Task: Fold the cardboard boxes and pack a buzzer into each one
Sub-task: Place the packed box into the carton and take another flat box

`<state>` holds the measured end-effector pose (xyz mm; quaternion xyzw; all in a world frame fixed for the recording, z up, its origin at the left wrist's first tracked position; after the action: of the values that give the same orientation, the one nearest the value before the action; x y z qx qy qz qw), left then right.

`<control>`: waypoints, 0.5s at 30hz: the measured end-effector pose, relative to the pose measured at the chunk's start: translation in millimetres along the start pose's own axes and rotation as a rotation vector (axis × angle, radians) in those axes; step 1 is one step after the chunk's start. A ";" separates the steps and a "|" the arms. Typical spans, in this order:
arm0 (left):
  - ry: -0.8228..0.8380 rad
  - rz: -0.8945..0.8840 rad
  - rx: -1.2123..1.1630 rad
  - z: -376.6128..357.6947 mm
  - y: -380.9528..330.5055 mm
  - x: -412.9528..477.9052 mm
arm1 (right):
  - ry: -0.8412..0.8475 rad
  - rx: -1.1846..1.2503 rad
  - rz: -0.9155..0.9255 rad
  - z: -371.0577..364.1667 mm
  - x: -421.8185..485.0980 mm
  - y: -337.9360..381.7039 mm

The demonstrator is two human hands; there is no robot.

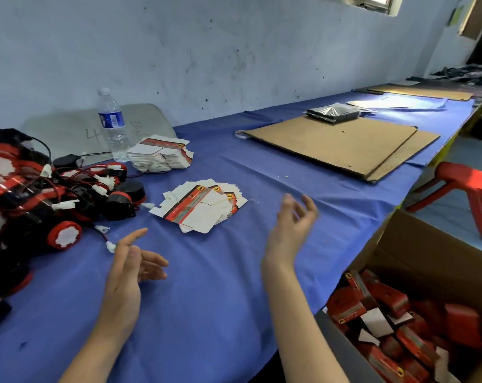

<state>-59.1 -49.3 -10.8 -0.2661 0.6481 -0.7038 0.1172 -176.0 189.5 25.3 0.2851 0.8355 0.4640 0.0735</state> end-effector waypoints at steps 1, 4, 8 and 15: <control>0.000 0.007 -0.004 -1.2 0.0 -0.1 | 0.190 -0.213 0.021 -17.3 -2.6 -6.9; -0.007 0.021 -0.008 -1.5 -0.3 0.2 | 0.766 -0.812 0.181 -77.0 -28.3 -44.0; -0.013 0.025 -0.006 -2.2 1.8 -1.0 | 1.133 -1.202 0.318 -100.5 -63.3 -96.7; -0.055 0.068 -0.021 -2.6 2.9 2.5 | 0.991 -1.404 0.570 -103.9 -77.2 -103.8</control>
<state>-63.0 -48.8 -13.1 -0.2644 0.6608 -0.6849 0.1560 -194.9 29.0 -12.5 0.1382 0.1939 0.9371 -0.2553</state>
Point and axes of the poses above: each hand's wrist, its own x-axis towards the middle knuckle, its own z-axis out of the back of the hand, y = z × x, the point moved 5 cm from there along x, towards the middle knuckle, and after that the axes turned 7 degrees about z, right-handed, at the moved point
